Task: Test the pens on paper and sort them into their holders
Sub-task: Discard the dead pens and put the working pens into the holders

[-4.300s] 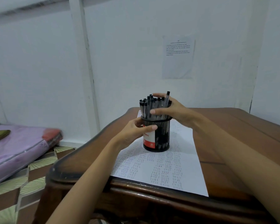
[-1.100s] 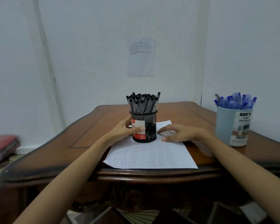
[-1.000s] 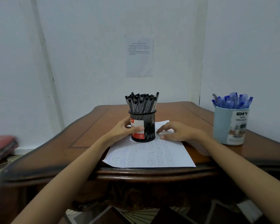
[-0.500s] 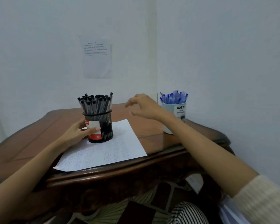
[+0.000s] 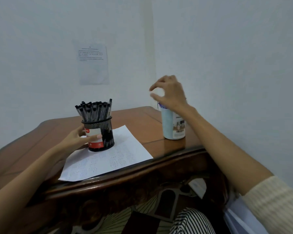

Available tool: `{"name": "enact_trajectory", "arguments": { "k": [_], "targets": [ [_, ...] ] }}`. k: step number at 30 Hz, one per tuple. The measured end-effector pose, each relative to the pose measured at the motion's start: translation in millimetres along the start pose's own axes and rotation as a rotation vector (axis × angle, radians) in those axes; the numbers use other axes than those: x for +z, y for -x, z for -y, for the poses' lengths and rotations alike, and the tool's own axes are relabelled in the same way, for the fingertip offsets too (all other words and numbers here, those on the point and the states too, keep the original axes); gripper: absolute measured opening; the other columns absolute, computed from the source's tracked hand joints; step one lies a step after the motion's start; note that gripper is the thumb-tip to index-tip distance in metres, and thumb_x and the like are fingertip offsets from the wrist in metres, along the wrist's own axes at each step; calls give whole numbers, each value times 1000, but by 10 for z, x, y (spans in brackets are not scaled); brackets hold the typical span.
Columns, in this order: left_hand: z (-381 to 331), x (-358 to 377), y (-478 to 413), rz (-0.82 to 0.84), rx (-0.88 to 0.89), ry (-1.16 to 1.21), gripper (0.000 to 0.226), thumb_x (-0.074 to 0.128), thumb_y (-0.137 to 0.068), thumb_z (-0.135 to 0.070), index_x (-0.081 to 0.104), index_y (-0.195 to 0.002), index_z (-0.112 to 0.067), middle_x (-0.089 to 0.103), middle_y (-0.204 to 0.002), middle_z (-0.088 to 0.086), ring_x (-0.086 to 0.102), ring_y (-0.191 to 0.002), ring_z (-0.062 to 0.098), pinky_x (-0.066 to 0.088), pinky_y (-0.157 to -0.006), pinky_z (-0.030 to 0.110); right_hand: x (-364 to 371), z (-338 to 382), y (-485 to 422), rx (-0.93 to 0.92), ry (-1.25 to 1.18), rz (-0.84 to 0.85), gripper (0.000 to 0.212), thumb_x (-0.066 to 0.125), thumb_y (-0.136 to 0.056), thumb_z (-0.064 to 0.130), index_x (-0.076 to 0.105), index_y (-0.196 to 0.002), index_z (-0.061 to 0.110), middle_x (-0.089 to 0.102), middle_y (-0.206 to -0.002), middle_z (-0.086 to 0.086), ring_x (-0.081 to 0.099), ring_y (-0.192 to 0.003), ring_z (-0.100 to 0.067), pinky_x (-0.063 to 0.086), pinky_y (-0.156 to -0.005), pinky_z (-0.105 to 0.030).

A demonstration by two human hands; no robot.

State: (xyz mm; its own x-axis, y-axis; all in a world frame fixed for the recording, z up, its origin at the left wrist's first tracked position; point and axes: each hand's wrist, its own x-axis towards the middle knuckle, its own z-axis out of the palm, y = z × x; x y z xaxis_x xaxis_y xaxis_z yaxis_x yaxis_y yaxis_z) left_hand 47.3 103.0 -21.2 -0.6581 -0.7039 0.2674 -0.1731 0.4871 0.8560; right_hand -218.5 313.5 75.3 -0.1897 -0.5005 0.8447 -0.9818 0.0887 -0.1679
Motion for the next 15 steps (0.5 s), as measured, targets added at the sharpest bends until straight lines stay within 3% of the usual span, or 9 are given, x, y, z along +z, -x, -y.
{"name": "enact_trajectory", "arguments": {
  "k": [3, 6, 9, 11, 13, 15],
  "targets": [
    [-128, 56, 141, 39, -15, 65, 93, 81, -44, -52, 50, -127, -25, 60, -117, 2, 60, -106, 21, 49, -89, 35, -116, -271, 123, 301, -155, 18, 47, 69, -76, 52, 62, -117, 29, 49, -128, -4, 37, -124, -21, 33, -91, -28],
    [-149, 49, 155, 29, -13, 55, 98, 77, -39, -54, 49, -128, -24, 59, -119, 2, 60, -107, 20, 48, -90, 36, -38, -381, 374, 456, -397, 62, 77, 74, -69, 56, 45, -134, 27, 40, -139, -7, 37, -128, -20, 33, -96, -27],
    [-150, 44, 149, 21, -25, 51, 96, 77, -40, -55, 50, -127, -25, 59, -121, 3, 59, -108, 21, 48, -94, 39, 72, -375, 609, 541, -655, 97, 101, 79, -69, 38, 14, -147, 32, 24, -152, -4, 36, -132, -20, 36, -106, -38],
    [-149, 50, 158, 20, -24, 50, 94, 77, -40, -56, 51, -125, -26, 59, -121, 3, 59, -108, 20, 47, -96, 40, 127, -371, 714, 569, -721, 153, 118, 82, -69, 24, -7, -146, 35, 27, -151, -3, 44, -123, -18, 41, -98, -34],
    [-157, 49, 174, 11, -25, 51, 95, 79, -38, -57, 52, -123, -25, 58, -121, 3, 59, -108, 21, 47, -95, 40, 160, -361, 734, 586, -703, 182, 124, 82, -68, 14, -13, -145, 33, 37, -145, -5, 51, -112, -18, 43, -92, -32],
    [-160, 46, 173, -4, -25, 58, 101, 83, -33, -61, 54, -123, -24, 59, -120, 1, 60, -107, 20, 49, -94, 41, 188, -318, 668, 594, -660, 186, 122, 83, -67, 12, -9, -145, 31, 39, -143, -7, 50, -108, -18, 43, -96, -35]
  ]
}}
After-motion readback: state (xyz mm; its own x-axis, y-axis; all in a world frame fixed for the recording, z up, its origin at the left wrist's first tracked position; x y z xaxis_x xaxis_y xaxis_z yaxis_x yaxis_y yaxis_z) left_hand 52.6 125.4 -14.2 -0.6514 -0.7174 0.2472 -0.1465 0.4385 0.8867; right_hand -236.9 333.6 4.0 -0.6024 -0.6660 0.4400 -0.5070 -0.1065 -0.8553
